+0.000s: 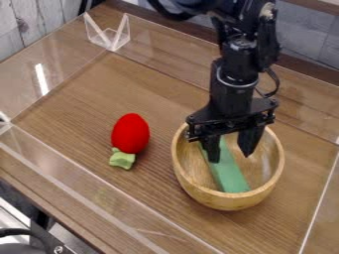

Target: Remove the green stick from the brown bowl and put it on the table

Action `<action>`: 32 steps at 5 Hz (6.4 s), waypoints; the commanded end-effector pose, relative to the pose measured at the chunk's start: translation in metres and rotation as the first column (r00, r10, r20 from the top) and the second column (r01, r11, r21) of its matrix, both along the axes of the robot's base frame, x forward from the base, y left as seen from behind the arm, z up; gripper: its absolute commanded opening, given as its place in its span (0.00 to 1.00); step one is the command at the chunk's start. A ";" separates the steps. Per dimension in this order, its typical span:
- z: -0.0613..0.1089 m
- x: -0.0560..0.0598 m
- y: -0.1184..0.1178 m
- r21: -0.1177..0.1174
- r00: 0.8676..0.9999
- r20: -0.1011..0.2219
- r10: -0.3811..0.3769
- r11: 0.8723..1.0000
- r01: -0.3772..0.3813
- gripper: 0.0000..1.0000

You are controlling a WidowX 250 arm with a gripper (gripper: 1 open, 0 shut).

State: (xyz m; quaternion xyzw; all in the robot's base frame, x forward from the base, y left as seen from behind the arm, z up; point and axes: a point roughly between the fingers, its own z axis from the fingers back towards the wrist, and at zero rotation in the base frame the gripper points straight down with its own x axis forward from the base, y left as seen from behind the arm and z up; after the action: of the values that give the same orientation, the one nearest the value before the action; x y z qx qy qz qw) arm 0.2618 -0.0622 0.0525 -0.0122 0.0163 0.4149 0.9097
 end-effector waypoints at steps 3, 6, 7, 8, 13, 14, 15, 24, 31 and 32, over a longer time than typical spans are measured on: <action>0.016 0.013 -0.004 0.014 0.999 0.047 -0.014 1.000 0.013 1.00; 0.030 0.028 -0.008 -0.001 0.996 0.078 -0.033 0.999 0.033 0.00; 0.046 0.044 -0.015 -0.016 0.994 0.102 -0.036 0.999 0.037 0.00; 0.053 0.062 -0.024 -0.025 0.993 0.112 -0.047 0.998 0.050 0.00; 0.032 0.119 -0.017 -0.025 0.987 0.150 -0.052 0.998 0.057 0.00; 0.040 0.116 -0.021 -0.025 0.987 0.161 -0.015 1.000 0.019 0.00; 0.029 0.114 -0.021 -0.022 0.985 0.171 0.005 1.000 -0.002 0.00; 0.058 0.108 -0.007 -0.047 0.967 0.255 0.020 0.999 -0.008 0.00; 0.050 -0.012 -0.017 -0.015 0.979 0.184 -0.090 0.995 0.094 1.00; 0.035 -0.019 -0.021 -0.001 0.982 0.179 -0.064 0.998 0.065 1.00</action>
State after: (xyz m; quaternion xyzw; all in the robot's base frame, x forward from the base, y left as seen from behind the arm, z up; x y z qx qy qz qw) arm 0.2376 -0.0817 0.0792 -0.0411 -0.0497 0.3831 0.9215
